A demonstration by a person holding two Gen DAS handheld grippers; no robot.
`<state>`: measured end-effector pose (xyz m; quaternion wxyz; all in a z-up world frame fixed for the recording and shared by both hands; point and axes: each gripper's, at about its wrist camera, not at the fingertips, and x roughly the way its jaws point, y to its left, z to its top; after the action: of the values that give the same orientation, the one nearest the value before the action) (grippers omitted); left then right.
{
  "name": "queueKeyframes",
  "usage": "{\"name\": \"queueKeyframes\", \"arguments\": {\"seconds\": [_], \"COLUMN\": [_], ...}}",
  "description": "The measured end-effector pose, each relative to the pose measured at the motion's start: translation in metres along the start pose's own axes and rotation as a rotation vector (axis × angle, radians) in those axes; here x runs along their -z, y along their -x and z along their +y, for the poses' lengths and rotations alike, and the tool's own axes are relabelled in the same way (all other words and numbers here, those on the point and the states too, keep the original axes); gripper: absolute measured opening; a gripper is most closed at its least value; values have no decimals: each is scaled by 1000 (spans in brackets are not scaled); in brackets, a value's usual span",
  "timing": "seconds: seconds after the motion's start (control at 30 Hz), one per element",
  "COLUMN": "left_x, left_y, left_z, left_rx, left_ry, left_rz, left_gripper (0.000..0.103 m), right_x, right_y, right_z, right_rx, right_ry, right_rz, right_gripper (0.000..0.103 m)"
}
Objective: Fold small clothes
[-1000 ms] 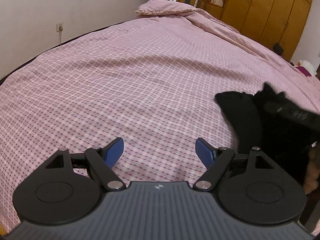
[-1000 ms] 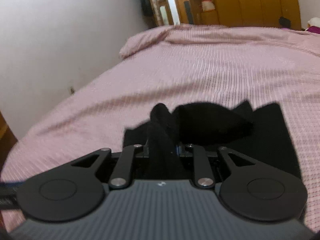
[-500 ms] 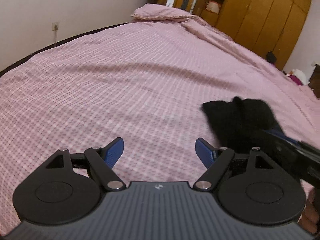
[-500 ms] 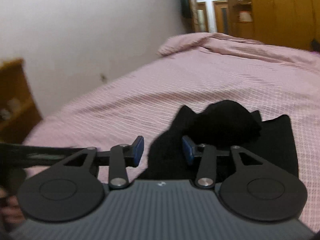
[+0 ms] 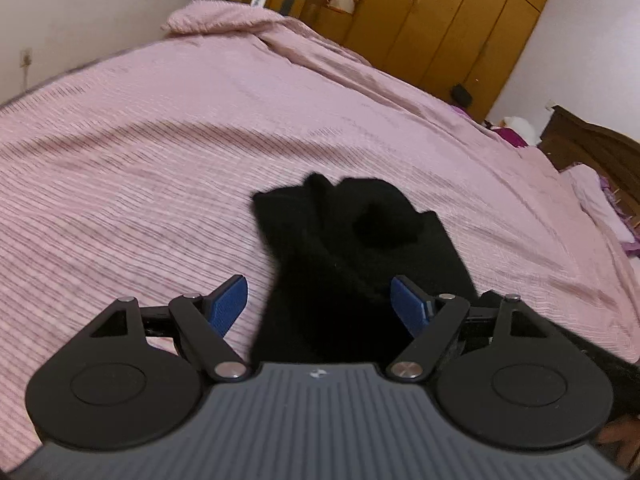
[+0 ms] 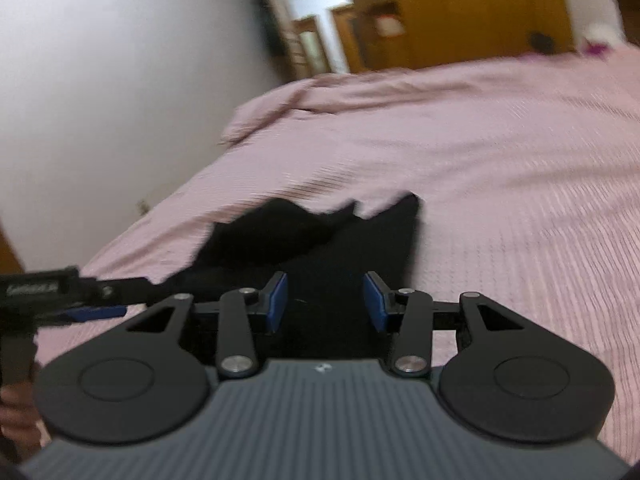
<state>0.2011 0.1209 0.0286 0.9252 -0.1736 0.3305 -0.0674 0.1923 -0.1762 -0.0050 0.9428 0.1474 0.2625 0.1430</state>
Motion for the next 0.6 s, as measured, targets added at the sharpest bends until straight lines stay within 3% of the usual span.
{"name": "queueKeyframes", "arguments": {"seconds": [0.1, 0.3, 0.37, 0.5, 0.6], "left_x": [4, 6, 6, 6, 6], "left_y": [-7, 9, 12, 0, -16], "left_z": [-3, 1, 3, 5, 8], "left_rx": [52, 138, 140, 71, 92], "left_ry": [54, 135, 135, 121, 154], "left_rz": [25, -17, -25, -1, 17], "left_gripper": [82, 82, 83, 83, 81], "right_x": [6, 23, 24, 27, 29], "right_y": [-4, -9, -10, -12, -15], "right_z": [-9, -10, -12, -10, -11], "right_rx": [12, -5, -15, -22, -18], "right_ry": [-23, -19, -27, -23, -18], "right_rz": [11, 34, 43, 47, 49], "right_gripper": [46, 46, 46, 46, 46]}}
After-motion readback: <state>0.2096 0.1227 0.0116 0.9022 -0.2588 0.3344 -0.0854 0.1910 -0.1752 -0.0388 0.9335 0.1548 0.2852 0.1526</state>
